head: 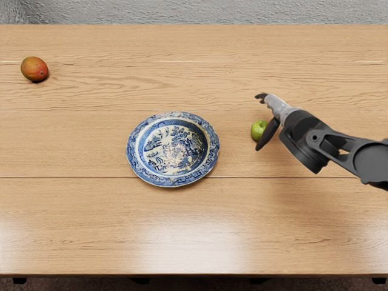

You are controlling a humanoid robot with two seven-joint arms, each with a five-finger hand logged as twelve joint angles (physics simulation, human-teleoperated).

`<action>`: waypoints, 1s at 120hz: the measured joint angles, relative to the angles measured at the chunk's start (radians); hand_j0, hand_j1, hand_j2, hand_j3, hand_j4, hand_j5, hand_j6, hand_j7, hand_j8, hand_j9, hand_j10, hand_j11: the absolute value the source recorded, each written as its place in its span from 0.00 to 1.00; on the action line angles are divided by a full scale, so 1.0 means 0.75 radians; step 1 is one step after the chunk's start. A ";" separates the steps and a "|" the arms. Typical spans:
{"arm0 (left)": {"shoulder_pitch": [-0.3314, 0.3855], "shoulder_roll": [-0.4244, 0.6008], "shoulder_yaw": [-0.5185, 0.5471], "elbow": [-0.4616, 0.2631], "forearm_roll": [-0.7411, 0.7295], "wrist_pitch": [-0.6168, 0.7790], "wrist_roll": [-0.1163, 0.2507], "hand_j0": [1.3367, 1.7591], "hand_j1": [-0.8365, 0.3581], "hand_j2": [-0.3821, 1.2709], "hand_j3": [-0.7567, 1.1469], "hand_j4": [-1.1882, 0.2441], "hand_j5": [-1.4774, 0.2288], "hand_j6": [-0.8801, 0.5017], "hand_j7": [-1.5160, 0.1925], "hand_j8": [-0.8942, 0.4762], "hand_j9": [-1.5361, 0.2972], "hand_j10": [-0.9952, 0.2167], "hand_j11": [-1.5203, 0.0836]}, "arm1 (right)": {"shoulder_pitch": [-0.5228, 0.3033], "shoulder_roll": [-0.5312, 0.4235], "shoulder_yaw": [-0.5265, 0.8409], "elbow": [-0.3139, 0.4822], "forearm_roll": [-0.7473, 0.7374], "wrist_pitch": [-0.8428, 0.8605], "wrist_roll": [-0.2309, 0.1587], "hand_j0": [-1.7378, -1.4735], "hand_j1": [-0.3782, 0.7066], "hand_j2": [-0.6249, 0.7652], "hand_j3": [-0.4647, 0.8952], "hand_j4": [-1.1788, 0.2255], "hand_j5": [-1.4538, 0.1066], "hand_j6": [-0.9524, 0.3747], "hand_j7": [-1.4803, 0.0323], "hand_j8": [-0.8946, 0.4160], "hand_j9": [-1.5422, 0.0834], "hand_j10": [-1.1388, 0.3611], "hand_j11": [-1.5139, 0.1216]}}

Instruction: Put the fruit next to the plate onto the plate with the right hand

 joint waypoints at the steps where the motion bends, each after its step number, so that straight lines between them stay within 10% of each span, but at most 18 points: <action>1: 0.000 0.000 0.000 0.000 0.000 0.000 0.000 0.76 0.99 0.23 0.40 0.83 0.87 0.64 0.89 0.65 0.84 0.82 0.95 | -0.001 0.000 0.000 0.000 0.000 0.000 0.000 0.30 0.18 0.43 0.34 0.74 0.82 0.61 0.86 0.57 0.84 0.67 0.82; 97: 0.000 0.000 0.000 0.000 0.000 0.000 0.000 0.76 0.99 0.23 0.40 0.83 0.87 0.64 0.89 0.65 0.84 0.82 0.95 | -0.058 0.021 0.036 -0.015 0.003 0.000 0.000 0.30 0.52 0.39 0.34 0.52 0.56 0.38 0.60 0.36 0.59 0.47 0.59; 120: 0.000 0.000 0.000 0.000 0.000 0.000 0.000 0.76 0.99 0.23 0.40 0.83 0.87 0.64 0.89 0.65 0.84 0.82 0.95 | -0.059 0.022 0.037 -0.012 0.045 0.002 -0.001 0.31 0.59 0.40 0.34 0.44 0.51 0.36 0.52 0.41 0.54 0.66 0.36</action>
